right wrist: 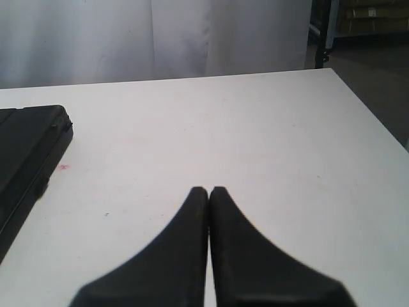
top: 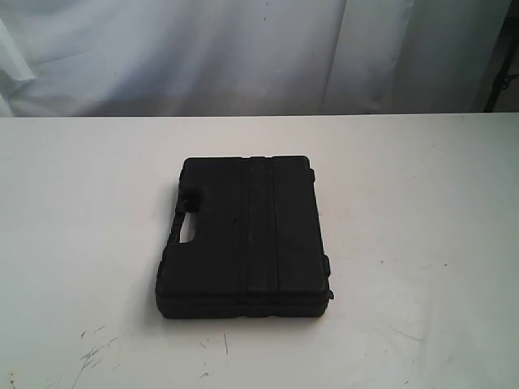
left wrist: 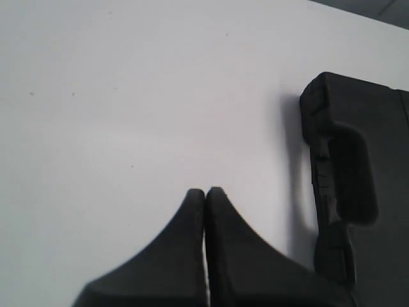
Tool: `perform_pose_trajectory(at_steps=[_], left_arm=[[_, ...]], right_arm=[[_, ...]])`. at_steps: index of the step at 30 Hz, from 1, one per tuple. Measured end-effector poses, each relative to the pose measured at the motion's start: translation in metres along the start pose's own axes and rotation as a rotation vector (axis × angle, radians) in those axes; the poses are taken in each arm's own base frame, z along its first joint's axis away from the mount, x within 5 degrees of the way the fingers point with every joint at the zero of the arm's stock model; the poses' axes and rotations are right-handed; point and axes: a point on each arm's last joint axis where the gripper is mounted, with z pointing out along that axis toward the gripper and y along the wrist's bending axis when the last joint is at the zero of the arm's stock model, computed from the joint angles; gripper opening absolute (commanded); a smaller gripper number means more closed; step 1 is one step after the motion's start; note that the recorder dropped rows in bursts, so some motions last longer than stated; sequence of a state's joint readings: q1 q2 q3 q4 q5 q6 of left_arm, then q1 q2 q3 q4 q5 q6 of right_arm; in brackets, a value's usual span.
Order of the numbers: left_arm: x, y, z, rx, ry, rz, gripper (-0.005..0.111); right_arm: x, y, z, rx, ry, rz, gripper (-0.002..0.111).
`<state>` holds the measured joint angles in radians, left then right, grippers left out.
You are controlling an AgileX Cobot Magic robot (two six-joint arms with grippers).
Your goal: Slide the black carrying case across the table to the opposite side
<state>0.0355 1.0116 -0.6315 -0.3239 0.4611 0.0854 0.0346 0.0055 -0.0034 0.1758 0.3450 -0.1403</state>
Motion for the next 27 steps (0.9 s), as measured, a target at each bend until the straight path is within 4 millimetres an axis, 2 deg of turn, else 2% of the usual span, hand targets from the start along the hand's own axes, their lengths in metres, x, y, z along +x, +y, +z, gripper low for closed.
perform_pose_trajectory(at_steps=[5, 9, 16, 20, 27], left_arm=[[-0.007, -0.001, 0.001, 0.005, -0.045, -0.019, 0.000], [-0.022, -0.006, 0.009, 0.028, 0.019, -0.010, 0.000], [-0.053, -0.018, 0.043, 0.083, 0.217, 0.000, 0.000], [-0.064, -0.037, 0.064, 0.126, 0.295, 0.057, 0.000], [-0.066, -0.082, 0.100, 0.166, 0.415, 0.184, 0.000]], right_arm=[[0.000, 0.000, 0.000, 0.000, 0.000, 0.000, 0.000], [0.000, 0.000, 0.000, 0.000, 0.000, 0.000, 0.000], [0.000, 0.000, 0.000, 0.000, 0.000, 0.000, 0.000], [0.000, 0.000, 0.000, 0.000, 0.000, 0.000, 0.000], [0.000, 0.000, 0.000, 0.000, 0.000, 0.000, 0.000]])
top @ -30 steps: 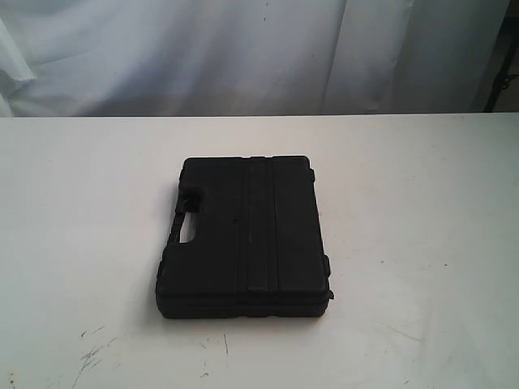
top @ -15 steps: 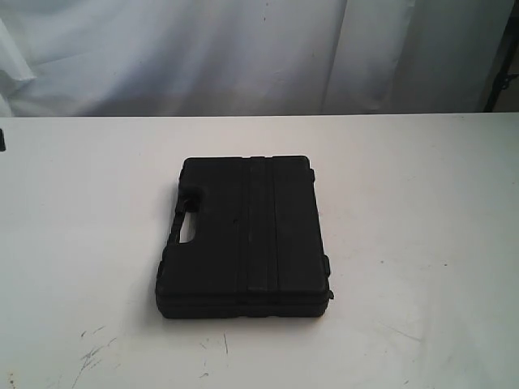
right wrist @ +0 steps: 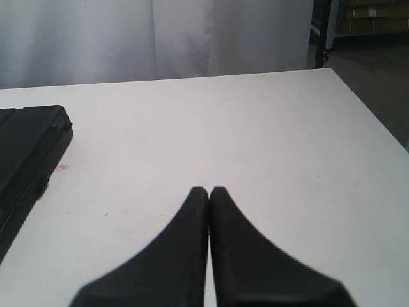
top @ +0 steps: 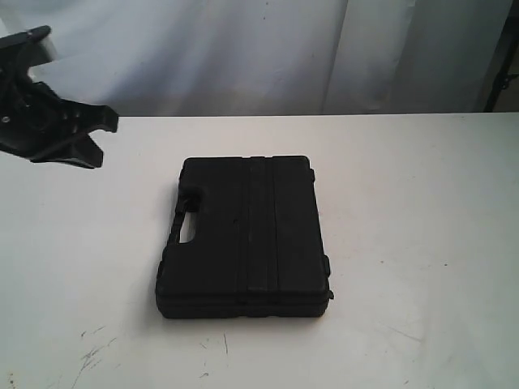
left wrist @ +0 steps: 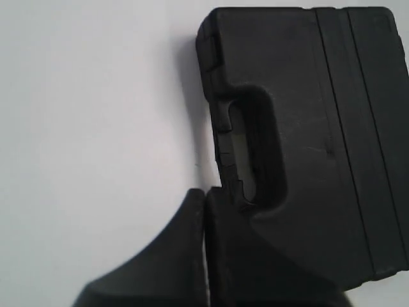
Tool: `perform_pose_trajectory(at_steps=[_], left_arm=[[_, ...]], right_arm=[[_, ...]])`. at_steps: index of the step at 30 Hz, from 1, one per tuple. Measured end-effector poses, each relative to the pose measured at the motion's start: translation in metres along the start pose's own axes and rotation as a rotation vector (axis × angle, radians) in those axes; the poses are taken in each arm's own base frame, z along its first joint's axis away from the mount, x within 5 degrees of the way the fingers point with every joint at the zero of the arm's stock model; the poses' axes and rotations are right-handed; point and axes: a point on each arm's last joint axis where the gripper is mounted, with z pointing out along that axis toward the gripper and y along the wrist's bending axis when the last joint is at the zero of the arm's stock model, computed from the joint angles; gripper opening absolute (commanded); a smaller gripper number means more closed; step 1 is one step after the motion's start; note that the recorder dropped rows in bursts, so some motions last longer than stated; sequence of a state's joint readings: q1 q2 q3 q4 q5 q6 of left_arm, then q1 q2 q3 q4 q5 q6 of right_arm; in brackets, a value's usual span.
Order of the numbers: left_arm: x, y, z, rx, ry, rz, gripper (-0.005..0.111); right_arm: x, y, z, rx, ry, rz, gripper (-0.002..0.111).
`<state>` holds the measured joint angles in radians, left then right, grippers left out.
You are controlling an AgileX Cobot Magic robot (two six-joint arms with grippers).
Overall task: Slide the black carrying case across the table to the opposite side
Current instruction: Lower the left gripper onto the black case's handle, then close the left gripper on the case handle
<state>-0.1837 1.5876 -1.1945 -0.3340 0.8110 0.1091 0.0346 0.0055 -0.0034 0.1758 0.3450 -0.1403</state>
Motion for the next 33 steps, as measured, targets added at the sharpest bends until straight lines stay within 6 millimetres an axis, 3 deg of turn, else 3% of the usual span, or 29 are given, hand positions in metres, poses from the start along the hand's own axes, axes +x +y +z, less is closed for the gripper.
perform_pose_trajectory(at_steps=[5, 11, 18, 24, 33], left_arm=[[-0.015, -0.018, 0.026, -0.047, 0.092, 0.033, 0.000], [-0.023, -0.021, 0.064, -0.081, 0.217, 0.009, 0.000], [-0.017, -0.015, 0.106, -0.103, 0.310, 0.004, 0.020], [-0.016, -0.019, 0.122, -0.088, 0.333, -0.005, 0.041], [-0.021, -0.030, 0.136, -0.053, 0.330, -0.011, 0.043]], right_arm=[[0.000, 0.000, 0.000, 0.000, 0.000, 0.000, 0.000], [0.000, 0.000, 0.000, 0.000, 0.000, 0.000, 0.000], [0.000, 0.000, 0.000, 0.000, 0.000, 0.000, 0.000], [0.000, 0.000, 0.000, 0.000, 0.000, 0.000, 0.000], [0.000, 0.000, 0.000, 0.000, 0.000, 0.000, 0.000]])
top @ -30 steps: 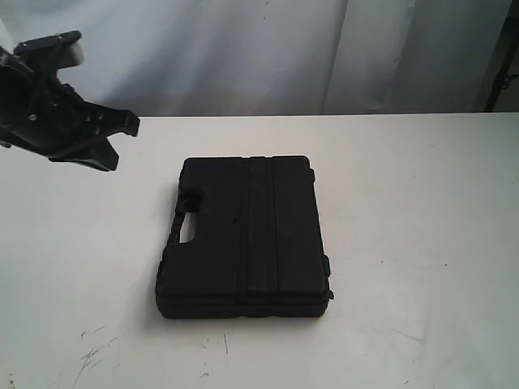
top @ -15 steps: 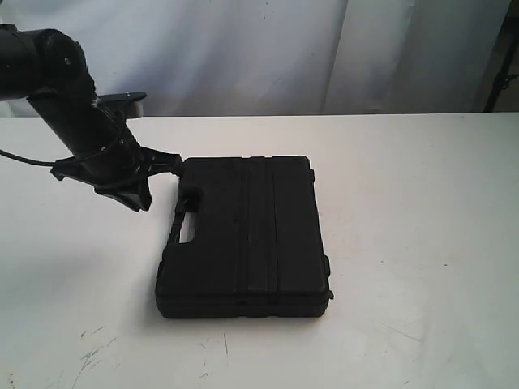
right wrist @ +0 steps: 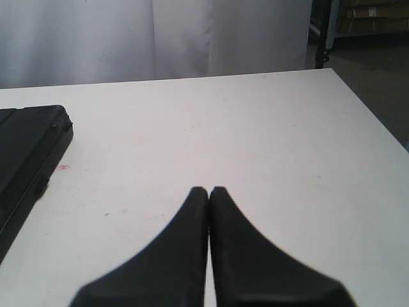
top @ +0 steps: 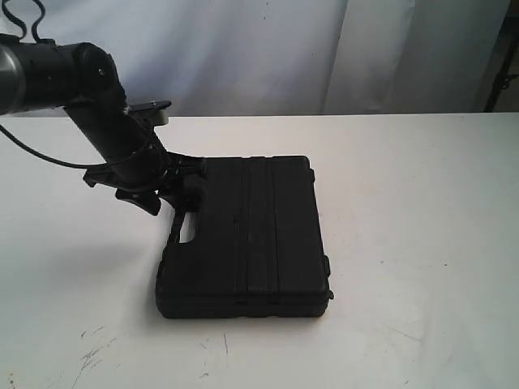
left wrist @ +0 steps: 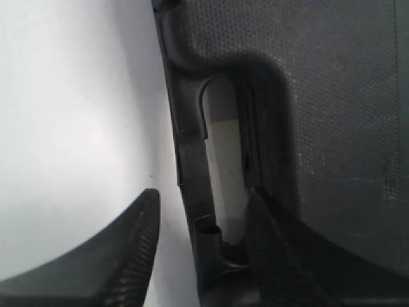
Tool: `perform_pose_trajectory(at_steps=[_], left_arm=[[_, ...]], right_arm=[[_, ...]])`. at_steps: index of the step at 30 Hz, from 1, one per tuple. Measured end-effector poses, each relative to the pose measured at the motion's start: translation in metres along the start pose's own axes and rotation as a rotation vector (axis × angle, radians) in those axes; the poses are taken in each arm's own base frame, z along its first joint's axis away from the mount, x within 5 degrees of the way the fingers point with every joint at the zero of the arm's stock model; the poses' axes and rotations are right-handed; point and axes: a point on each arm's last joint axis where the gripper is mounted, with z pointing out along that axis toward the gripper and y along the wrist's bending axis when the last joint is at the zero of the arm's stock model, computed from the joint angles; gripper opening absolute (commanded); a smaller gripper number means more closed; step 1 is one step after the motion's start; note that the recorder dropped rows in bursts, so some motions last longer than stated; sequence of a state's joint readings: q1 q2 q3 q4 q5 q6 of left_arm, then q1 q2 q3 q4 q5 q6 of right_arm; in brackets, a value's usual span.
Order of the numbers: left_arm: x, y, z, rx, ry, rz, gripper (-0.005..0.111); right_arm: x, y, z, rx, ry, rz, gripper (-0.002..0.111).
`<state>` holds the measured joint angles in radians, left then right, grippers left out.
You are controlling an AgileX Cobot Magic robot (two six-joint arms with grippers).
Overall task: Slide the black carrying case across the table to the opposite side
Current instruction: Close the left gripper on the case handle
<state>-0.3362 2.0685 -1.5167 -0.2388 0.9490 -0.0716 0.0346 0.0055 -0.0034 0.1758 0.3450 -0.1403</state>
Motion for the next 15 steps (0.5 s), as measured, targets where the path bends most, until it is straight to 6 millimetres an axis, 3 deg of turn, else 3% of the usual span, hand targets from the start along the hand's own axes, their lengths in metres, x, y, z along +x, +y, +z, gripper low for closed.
perform_pose_trajectory(at_steps=[15], left_arm=[[0.000, 0.003, 0.039, -0.016, 0.058, -0.005, 0.042]], right_arm=[[0.000, 0.000, 0.000, 0.000, 0.000, 0.000, 0.000]])
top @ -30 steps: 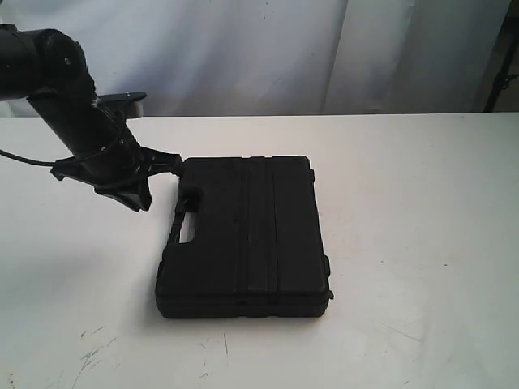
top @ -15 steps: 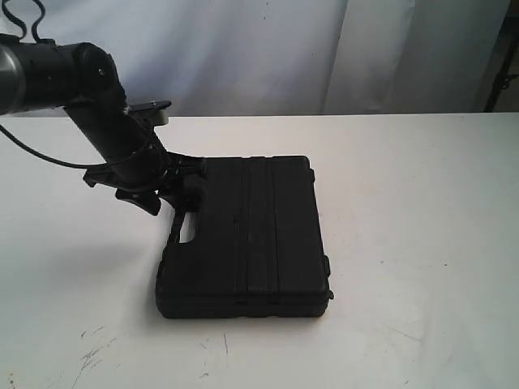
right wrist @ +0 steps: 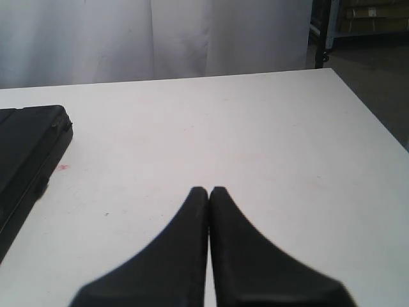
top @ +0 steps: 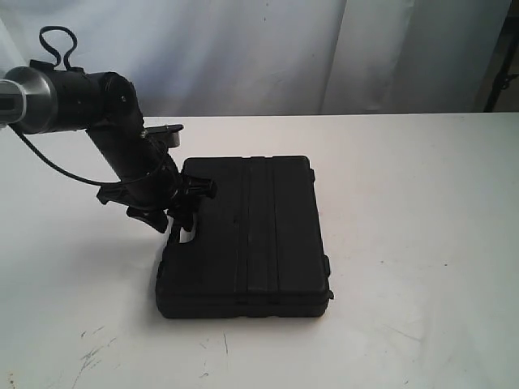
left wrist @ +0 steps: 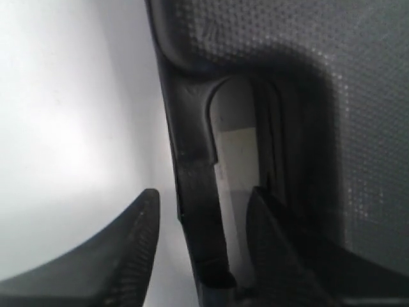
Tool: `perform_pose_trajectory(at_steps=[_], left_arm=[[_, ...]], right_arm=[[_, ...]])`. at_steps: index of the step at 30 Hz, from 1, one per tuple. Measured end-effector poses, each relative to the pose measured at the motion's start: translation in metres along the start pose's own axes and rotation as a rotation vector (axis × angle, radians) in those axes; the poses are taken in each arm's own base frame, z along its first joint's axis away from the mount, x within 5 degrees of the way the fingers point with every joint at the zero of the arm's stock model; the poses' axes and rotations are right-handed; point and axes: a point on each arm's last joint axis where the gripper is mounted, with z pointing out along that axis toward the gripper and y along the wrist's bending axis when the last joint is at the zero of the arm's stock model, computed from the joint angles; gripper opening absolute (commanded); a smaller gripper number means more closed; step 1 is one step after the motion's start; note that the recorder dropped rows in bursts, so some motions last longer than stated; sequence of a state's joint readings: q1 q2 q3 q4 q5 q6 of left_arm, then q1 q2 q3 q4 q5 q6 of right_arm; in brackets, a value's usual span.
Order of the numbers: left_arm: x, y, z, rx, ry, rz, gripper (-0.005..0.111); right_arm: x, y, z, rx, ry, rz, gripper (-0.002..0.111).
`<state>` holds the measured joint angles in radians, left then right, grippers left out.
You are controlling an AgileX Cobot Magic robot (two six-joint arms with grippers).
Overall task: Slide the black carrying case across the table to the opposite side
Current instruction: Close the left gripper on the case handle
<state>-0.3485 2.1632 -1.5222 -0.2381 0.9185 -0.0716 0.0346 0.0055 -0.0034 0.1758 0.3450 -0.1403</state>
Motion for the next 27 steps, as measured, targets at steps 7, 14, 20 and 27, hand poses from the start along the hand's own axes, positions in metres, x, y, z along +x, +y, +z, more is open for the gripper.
perform_pose_trajectory(at_steps=[7, 14, 20, 27], left_arm=[[-0.001, 0.002, 0.010, -0.006, 0.010, -0.003, 0.033], [-0.002, 0.002, 0.010, -0.007, -0.009, -0.012, 0.000], [-0.002, 0.004, 0.010, -0.030, -0.009, -0.043, 0.000], [0.000, 0.013, 0.008, -0.102, 0.024, -0.041, 0.000]], right_arm=[[0.000, 0.000, 0.000, 0.000, 0.000, 0.000, 0.000], [0.000, 0.000, 0.000, 0.000, 0.000, 0.000, 0.000], [0.000, 0.000, 0.000, 0.000, 0.000, 0.000, 0.000], [0.000, 0.000, 0.000, 0.000, 0.000, 0.000, 0.000]])
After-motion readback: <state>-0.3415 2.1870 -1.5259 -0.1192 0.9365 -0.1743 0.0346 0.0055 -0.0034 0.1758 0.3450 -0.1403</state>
